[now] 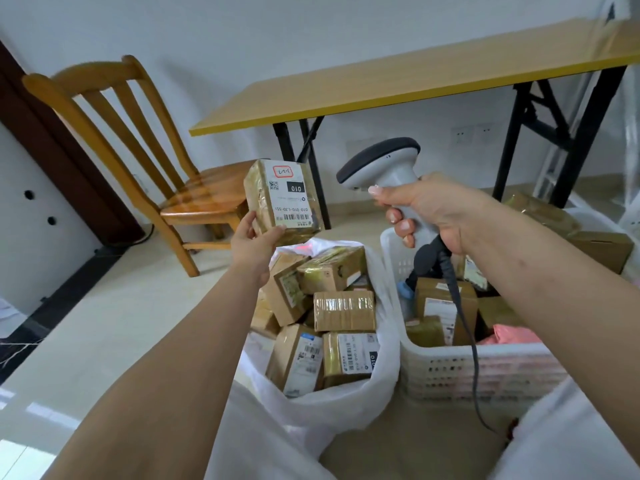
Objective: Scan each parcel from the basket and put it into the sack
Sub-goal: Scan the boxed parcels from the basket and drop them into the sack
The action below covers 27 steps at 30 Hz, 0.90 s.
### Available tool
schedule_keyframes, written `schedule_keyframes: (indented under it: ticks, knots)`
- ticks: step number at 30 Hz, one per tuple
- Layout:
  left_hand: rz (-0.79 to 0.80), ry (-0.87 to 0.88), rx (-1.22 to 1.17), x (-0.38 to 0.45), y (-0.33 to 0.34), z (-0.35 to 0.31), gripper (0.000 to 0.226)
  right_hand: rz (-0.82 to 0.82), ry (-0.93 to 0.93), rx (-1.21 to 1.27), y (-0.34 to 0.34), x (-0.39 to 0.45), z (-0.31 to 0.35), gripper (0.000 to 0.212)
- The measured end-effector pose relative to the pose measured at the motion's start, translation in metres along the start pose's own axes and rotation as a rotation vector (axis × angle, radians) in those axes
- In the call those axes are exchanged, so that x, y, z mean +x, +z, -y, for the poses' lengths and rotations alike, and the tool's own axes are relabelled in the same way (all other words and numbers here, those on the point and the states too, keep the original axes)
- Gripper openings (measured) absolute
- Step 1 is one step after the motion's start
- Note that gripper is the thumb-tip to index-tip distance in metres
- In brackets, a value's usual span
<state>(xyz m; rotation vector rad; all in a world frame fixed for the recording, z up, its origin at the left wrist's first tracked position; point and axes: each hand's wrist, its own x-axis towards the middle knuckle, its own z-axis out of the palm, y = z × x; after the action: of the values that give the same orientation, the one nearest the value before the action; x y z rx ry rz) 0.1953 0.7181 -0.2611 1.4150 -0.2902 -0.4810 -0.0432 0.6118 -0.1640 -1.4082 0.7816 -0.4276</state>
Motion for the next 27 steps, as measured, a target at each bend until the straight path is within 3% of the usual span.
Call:
schedule_keyframes:
  ticks: [11,20,24,27]
  knots:
    - [-0.020,-0.008,0.046,0.010,-0.017,0.006,0.074,0.013,0.025,0.041,0.011,0.005,-0.005,0.044]
    - [-0.062,-0.033,0.036,0.008,-0.040,0.006,0.072,0.067,0.050,0.037,0.036,0.013,-0.008,0.038]
    - [-0.151,-0.080,0.054,0.001,-0.064,0.011,0.066,0.101,0.085,0.055,0.052,0.023,-0.016,0.034]
    - [-0.161,-0.234,0.074,-0.006,-0.084,0.025,0.058,0.137,0.127,0.079,0.063,0.031,-0.025,0.030]
